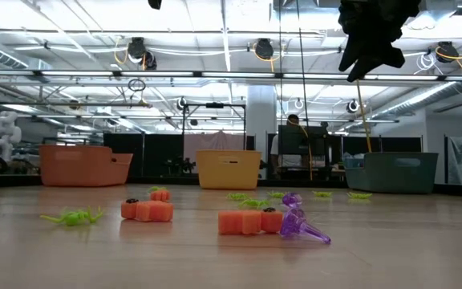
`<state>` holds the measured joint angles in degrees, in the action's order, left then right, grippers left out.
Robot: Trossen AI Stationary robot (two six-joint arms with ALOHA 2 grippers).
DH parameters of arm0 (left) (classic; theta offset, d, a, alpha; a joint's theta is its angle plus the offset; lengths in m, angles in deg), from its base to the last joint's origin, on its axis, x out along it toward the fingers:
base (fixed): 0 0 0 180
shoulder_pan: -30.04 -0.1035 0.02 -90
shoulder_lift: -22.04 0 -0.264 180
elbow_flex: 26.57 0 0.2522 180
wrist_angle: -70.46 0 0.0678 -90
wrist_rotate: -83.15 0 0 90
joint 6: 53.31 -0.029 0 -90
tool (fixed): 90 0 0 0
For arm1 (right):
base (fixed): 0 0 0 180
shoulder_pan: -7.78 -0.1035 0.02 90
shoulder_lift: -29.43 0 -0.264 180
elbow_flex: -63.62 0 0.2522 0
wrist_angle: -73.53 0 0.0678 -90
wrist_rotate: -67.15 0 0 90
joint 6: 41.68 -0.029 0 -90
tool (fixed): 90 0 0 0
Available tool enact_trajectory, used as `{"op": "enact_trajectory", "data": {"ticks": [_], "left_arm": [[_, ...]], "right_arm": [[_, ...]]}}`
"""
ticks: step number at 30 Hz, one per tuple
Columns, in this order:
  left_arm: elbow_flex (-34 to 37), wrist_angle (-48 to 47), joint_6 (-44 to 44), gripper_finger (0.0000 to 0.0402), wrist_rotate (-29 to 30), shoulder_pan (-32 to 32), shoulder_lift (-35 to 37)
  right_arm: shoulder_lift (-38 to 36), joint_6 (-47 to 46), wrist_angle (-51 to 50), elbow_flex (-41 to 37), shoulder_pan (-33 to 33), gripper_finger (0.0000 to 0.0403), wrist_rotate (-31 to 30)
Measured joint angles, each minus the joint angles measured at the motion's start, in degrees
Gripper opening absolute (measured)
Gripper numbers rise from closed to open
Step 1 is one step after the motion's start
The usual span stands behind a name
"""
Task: Sort Halloween decoration
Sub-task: Put the purple witch hat toy into the yellow bin
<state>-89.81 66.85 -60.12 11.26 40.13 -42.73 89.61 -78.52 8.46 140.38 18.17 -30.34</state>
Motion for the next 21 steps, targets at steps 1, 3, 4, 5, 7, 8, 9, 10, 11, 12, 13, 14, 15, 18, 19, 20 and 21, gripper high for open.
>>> {"op": "enact_trajectory", "data": {"ticks": [1,3,4,5,7,8,9,10,11,12,13,14,15,18,19,20,21], "left_arm": [[0.00,0.00,0.00,0.0000,0.00,0.00,0.00],[0.00,0.00,0.02,0.0000,0.00,0.00,0.00],[0.00,0.00,0.13,0.0000,0.02,0.00,0.00],[0.00,0.00,0.31,0.0000,0.02,0.00,0.00],[0.00,0.02,0.41,0.0000,0.04,0.00,0.00],[0.00,0.01,0.42,0.0000,0.04,0.00,0.00],[0.01,0.01,0.43,0.0000,0.05,0.00,0.00],[0.00,0.02,0.46,0.0000,0.07,0.00,0.00],[0.00,0.02,0.46,0.0000,0.10,0.00,0.00],[0.02,0.02,0.46,0.0000,0.35,0.00,0.00],[0.02,0.02,0.48,0.0000,0.73,0.00,0.00],[0.02,0.04,0.56,0.0000,1.10,0.00,0.00],[0.02,0.04,1.17,0.0000,1.62,0.00,0.00],[0.02,0.04,3.88,0.0000,3.51,0.00,0.00],[0.02,0.04,4.88,0.0000,3.82,0.00,0.00],[0.02,0.04,5.42,0.0000,3.87,0.00,0.00],[0.02,0.02,6.21,0.0000,3.89,0.00,0.00]], "right_arm": [[0.00,0.00,0.00,0.00,0.00,0.0155,0.00],[0.00,-0.06,0.00,0.00,0.00,0.0155,0.01],[0.00,-0.22,0.00,0.00,0.00,0.0155,0.02],[0.00,-0.24,0.00,0.00,0.00,0.0155,0.02],[0.00,-0.24,0.00,0.00,0.00,0.0155,0.02],[0.00,-0.24,0.00,0.00,0.00,0.0155,0.02],[0.00,-0.24,0.00,0.00,0.00,0.0155,0.02],[0.00,-0.24,0.00,0.00,0.00,0.0155,0.02],[0.00,-0.23,0.00,0.00,0.00,0.0155,0.02],[0.00,-0.22,0.00,0.00,0.00,0.0155,0.02],[0.00,-0.20,0.00,0.00,0.00,0.0155,0.02],[0.00,-0.16,0.00,0.00,0.00,0.0155,0.02],[0.00,-0.15,0.00,0.00,0.00,0.0155,0.02],[0.00,0.02,0.00,0.00,0.00,0.0155,0.02],[0.00,0.12,0.00,0.00,0.00,0.0155,0.02],[0.00,0.29,0.00,0.00,0.00,0.0155,0.02],[0.00,0.43,0.00,0.00,0.00,0.0155,0.01]]}}
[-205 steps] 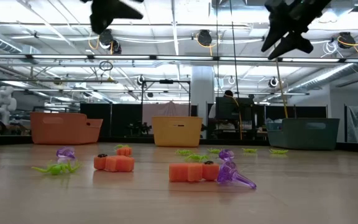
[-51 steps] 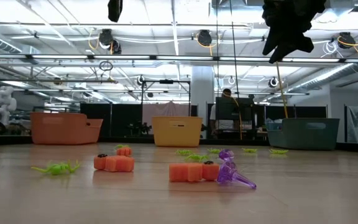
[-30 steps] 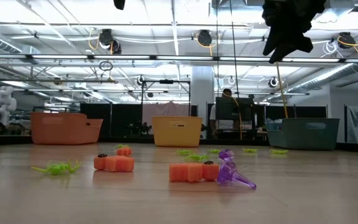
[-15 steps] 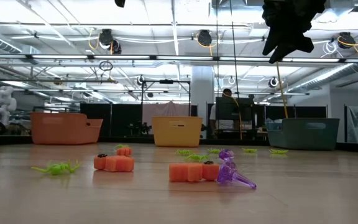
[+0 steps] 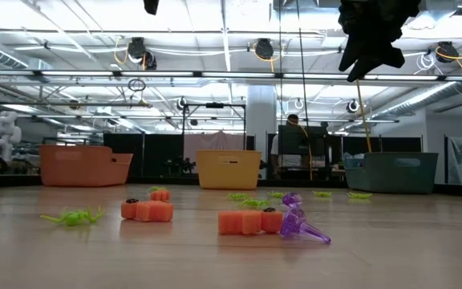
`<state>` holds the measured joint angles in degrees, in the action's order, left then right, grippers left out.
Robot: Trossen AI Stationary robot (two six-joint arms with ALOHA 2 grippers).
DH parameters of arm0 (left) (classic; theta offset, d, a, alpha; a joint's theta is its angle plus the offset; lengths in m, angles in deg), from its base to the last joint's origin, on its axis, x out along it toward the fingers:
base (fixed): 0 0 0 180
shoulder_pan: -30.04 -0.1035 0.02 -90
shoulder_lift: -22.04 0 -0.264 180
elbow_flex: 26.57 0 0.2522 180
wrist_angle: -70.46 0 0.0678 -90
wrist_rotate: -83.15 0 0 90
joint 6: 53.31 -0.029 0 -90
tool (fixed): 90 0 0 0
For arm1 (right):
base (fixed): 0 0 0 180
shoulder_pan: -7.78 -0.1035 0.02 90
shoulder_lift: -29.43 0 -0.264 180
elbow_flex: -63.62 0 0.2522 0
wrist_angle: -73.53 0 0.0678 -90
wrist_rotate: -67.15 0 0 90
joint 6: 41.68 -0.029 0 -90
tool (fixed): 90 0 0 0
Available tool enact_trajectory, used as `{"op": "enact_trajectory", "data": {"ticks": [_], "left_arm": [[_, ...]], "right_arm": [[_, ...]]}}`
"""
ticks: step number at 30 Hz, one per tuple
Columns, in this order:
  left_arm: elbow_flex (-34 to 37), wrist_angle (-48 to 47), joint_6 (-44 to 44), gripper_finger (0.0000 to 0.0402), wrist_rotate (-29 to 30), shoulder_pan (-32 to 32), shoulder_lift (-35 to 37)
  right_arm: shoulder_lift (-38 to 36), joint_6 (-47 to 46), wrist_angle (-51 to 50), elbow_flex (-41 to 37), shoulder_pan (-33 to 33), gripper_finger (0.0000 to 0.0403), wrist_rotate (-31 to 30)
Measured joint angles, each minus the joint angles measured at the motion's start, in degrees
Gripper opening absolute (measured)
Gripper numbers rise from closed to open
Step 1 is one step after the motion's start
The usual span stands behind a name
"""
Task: Sort Halloween decoration
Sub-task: Put the purple witch hat toy into the yellow bin
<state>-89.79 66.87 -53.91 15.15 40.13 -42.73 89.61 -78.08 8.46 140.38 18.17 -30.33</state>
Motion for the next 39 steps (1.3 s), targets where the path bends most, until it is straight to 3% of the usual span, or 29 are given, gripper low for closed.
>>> {"op": "enact_trajectory", "data": {"ticks": [8,16,20,28,34,39], "left_arm": [[0.00,-0.09,3.98,0.0000,1.22,-2.74,-0.11],[0.03,-0.39,10.54,0.0000,0.60,-11.18,-1.72],[-0.89,-0.59,13.62,0.0000,-3.23,-15.84,-4.01],[-10.61,-11.37,13.84,0.0000,-12.76,-23.88,-14.43],[-18.43,-20.28,17.83,0.0000,-16.37,-29.79,-23.34],[-20.82,-22.02,20.29,0.0000,-20.08,-33.76,-29.57]], "right_arm": [[0.00,1.63,0.00,0.00,0.00,0.0155,-0.18],[0.00,6.09,0.00,0.00,0.00,0.0155,-4.40],[0.00,9.21,0.00,0.00,0.00,0.0155,-4.77],[0.02,14.92,-0.02,0.00,0.08,0.0155,-6.31],[0.02,15.86,-0.02,-0.02,0.09,0.0155,-6.35],[0.02,16.36,-0.02,-0.02,0.11,0.0155,-6.44]]}}
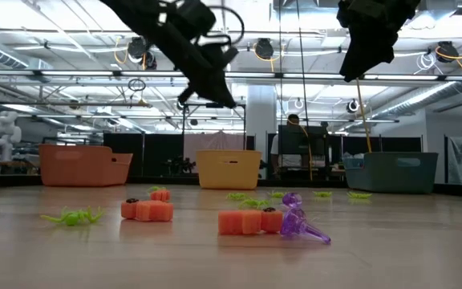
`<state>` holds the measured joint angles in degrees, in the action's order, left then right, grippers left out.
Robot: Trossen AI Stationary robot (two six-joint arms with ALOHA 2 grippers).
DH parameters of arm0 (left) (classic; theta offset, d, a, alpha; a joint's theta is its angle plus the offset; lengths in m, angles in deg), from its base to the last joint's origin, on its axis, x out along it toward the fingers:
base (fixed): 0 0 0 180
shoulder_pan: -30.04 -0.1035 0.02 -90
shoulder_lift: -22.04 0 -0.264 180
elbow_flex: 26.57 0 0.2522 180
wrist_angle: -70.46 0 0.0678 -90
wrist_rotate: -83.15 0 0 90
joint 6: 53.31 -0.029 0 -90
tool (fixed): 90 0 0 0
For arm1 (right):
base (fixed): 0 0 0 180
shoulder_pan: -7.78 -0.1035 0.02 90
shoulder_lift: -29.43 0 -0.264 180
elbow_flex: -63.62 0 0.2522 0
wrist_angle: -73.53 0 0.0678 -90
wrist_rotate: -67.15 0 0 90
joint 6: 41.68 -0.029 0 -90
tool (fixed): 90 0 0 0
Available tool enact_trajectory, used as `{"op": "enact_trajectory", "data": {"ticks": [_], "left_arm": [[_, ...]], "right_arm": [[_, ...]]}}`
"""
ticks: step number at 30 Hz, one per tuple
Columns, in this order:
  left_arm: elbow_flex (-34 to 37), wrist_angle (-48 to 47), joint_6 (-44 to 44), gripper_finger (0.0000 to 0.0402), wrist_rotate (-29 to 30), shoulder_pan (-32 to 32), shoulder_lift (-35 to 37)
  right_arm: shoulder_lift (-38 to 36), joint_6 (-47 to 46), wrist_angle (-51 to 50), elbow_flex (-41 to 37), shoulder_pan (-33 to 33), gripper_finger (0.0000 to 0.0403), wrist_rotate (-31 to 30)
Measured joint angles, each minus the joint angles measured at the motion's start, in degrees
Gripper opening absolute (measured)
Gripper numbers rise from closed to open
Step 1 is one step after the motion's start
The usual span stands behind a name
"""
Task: Sort Halloween decoration
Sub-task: Put the purple witch hat toy into the yellow bin
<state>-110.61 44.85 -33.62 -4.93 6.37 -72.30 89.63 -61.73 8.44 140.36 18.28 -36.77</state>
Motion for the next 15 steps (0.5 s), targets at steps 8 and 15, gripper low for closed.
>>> {"op": "enact_trajectory", "data": {"ticks": [8,15], "left_arm": [[-0.47,-0.75,-0.50,0.0000,-2.12,-2.72,-6.17],[-0.51,-5.87,-0.16,0.0000,-0.75,-2.68,-9.40]], "right_arm": [[0.00,-1.86,-0.02,0.00,0.00,0.0155,0.10],[0.00,-5.38,-0.06,0.00,-0.13,0.0155,0.52]]}}
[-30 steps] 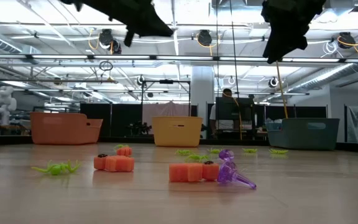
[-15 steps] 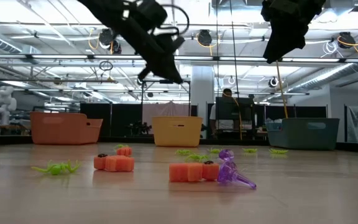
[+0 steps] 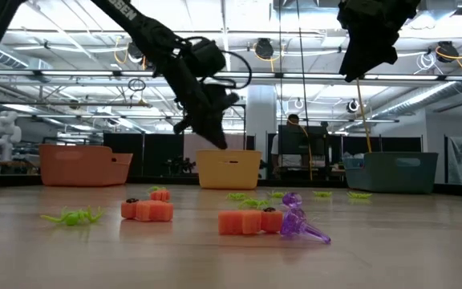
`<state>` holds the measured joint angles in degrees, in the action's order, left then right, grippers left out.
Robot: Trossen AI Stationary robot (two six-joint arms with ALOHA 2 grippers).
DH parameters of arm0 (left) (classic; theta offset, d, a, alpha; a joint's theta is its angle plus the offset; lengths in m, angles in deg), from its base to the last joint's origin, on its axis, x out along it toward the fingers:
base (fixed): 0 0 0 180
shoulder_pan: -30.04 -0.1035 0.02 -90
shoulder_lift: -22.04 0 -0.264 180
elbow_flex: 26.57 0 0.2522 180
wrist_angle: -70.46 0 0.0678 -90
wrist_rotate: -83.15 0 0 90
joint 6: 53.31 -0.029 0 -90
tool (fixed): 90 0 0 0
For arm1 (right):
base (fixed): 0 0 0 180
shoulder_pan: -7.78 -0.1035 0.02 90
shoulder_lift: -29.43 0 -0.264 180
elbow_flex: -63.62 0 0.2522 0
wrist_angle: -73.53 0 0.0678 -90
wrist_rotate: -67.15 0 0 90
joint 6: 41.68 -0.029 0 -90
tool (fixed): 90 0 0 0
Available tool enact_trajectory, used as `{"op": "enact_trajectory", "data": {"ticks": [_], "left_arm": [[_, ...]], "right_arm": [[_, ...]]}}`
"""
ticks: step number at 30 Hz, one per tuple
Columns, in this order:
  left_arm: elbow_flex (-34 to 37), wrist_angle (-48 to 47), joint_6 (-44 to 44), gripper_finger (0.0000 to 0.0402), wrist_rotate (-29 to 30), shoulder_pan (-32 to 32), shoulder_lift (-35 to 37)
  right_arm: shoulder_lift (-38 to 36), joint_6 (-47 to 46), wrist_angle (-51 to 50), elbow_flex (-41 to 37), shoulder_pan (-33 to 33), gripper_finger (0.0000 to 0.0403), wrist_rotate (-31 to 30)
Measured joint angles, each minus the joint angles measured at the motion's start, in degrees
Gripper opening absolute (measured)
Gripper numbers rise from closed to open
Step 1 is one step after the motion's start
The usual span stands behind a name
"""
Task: Sort Halloween decoration
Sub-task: Put the purple witch hat toy into the yellow bin, then put the green spider toy into the orange bin
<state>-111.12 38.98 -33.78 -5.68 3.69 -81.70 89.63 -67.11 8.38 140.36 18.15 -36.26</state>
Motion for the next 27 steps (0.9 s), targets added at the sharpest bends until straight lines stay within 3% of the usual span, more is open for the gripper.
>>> {"op": "enact_trajectory", "data": {"ticks": [4,10,14,21,27], "left_arm": [[0.02,-0.99,5.29,0.0015,2.25,0.58,-0.61],[0.00,-0.88,5.86,0.0094,7.24,1.43,0.77],[-1.85,-6.28,11.62,0.0131,7.87,1.74,3.26],[-2.65,-14.13,16.16,0.0140,-1.12,3.16,10.73],[-2.73,-23.91,16.17,0.0141,0.76,9.13,15.02]], "right_arm": [[0.00,-1.81,-0.09,0.00,0.00,0.0155,0.10],[0.00,-3.87,0.06,0.01,0.00,0.0155,0.10],[0.00,-5.16,0.06,0.00,-0.02,0.0155,0.15],[0.00,-6.90,0.15,0.00,-0.02,0.0155,0.15],[0.00,-6.90,0.26,0.00,-0.04,0.0155,0.10]]}}
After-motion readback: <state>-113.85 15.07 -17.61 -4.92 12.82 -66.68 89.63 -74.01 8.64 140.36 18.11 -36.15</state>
